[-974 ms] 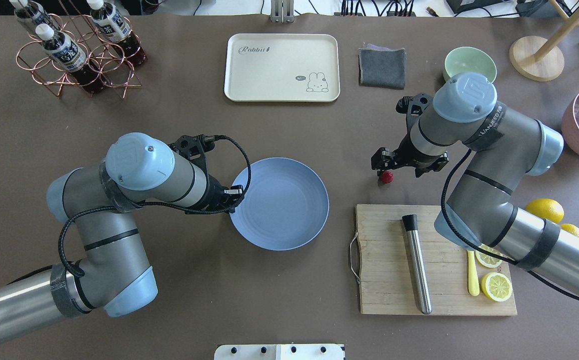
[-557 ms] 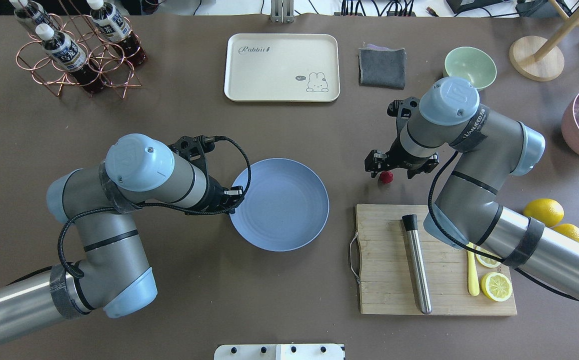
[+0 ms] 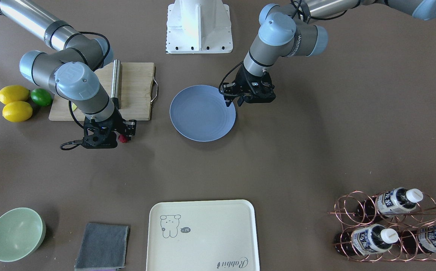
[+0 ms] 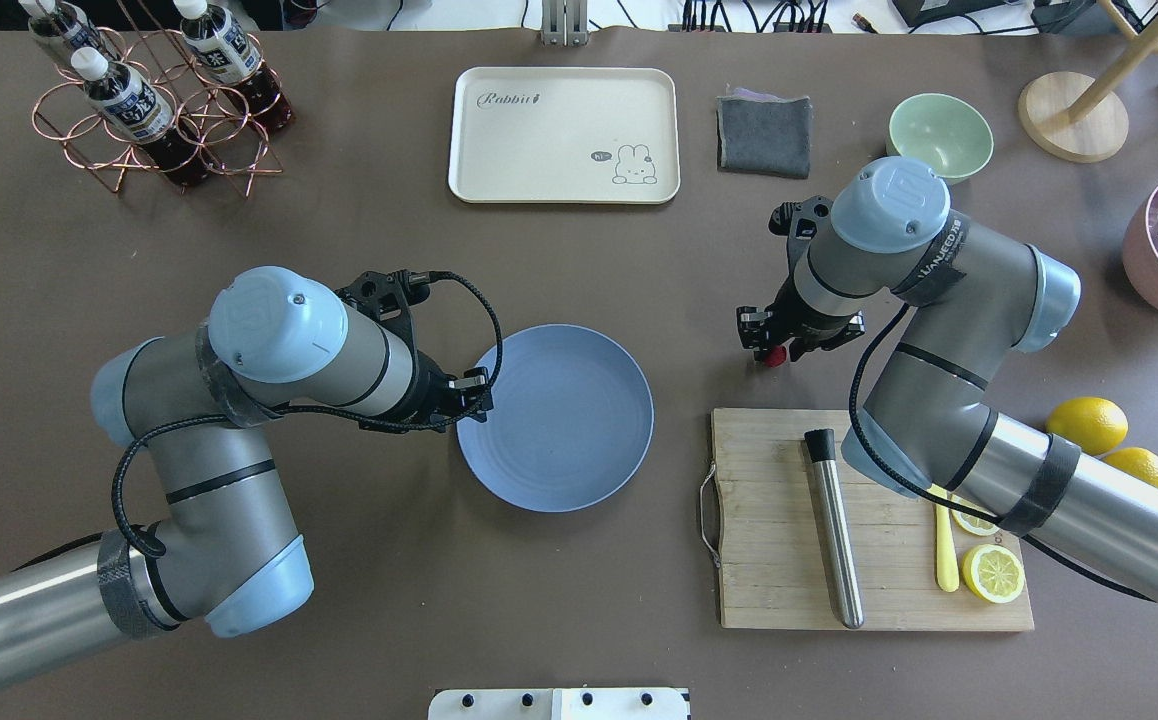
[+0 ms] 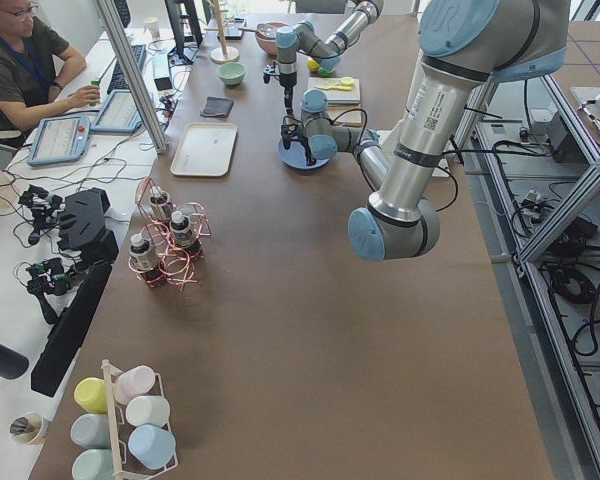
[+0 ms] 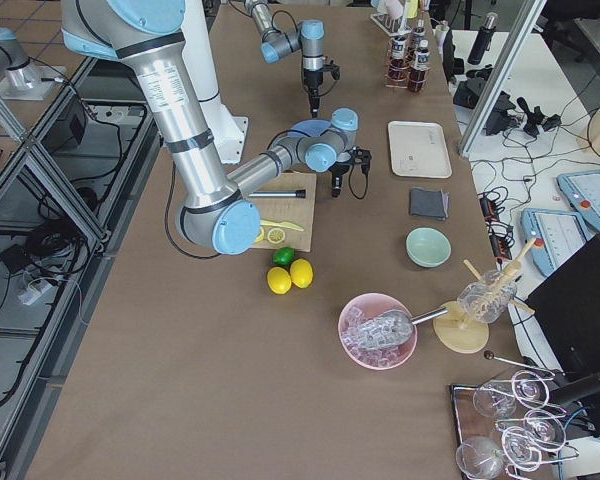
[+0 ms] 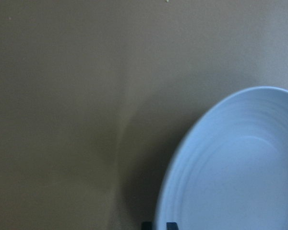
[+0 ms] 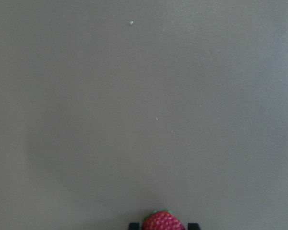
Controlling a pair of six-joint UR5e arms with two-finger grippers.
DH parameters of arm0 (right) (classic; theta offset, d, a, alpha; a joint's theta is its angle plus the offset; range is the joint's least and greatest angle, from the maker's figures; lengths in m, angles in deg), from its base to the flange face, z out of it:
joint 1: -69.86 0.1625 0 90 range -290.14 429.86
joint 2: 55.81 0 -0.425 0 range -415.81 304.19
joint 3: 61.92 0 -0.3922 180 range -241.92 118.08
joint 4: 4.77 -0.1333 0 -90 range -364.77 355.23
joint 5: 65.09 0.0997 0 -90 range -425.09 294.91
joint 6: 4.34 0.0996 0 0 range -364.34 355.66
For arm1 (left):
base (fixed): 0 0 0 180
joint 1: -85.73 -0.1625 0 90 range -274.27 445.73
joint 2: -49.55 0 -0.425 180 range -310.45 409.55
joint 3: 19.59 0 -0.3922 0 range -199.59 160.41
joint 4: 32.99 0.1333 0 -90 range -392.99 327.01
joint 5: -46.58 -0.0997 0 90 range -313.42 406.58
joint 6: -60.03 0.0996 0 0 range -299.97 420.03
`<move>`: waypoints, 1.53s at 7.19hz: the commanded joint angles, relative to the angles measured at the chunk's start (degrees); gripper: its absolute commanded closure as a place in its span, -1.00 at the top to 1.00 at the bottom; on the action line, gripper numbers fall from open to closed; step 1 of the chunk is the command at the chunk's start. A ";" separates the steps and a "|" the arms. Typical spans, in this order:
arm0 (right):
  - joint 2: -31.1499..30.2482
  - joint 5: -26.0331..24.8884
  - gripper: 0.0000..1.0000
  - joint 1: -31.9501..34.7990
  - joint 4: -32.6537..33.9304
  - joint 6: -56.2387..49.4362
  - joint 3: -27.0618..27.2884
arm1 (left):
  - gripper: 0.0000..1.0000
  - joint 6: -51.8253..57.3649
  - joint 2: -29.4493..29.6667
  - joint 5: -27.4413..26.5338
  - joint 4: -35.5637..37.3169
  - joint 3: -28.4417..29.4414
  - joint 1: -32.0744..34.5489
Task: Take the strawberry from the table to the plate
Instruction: 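Lower the right gripper onto the red strawberry and close it, then lift the strawberry and carry it over the blue plate with the right gripper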
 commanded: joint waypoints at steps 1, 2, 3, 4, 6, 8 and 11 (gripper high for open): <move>0.09 0.25 -1.00 0.17 0.00 -0.60 0.14 | 0.51 -0.06 -0.06 0.00 0.17 -0.90 0.19; 0.09 1.29 -1.00 1.21 0.17 -0.25 1.45 | 0.51 -0.06 -0.06 0.00 0.25 -1.86 0.45; 0.97 2.69 -1.00 2.35 1.39 0.10 3.37 | 0.51 0.20 -0.58 0.08 0.34 -2.92 2.10; 1.41 2.88 -1.00 2.37 5.93 0.28 7.13 | 0.51 1.25 -3.81 0.61 0.95 -5.02 5.25; 6.22 1.84 -1.00 -1.46 9.22 10.14 9.63 | 0.51 16.65 -8.64 2.19 9.44 -7.92 10.80; 10.45 -4.39 -1.00 -8.15 9.23 14.86 8.67 | 0.51 29.23 -14.36 3.59 10.01 -8.29 16.85; 18.62 -9.59 -1.00 -13.62 7.56 20.05 -1.41 | 0.51 34.91 -18.69 6.59 9.57 -8.29 21.63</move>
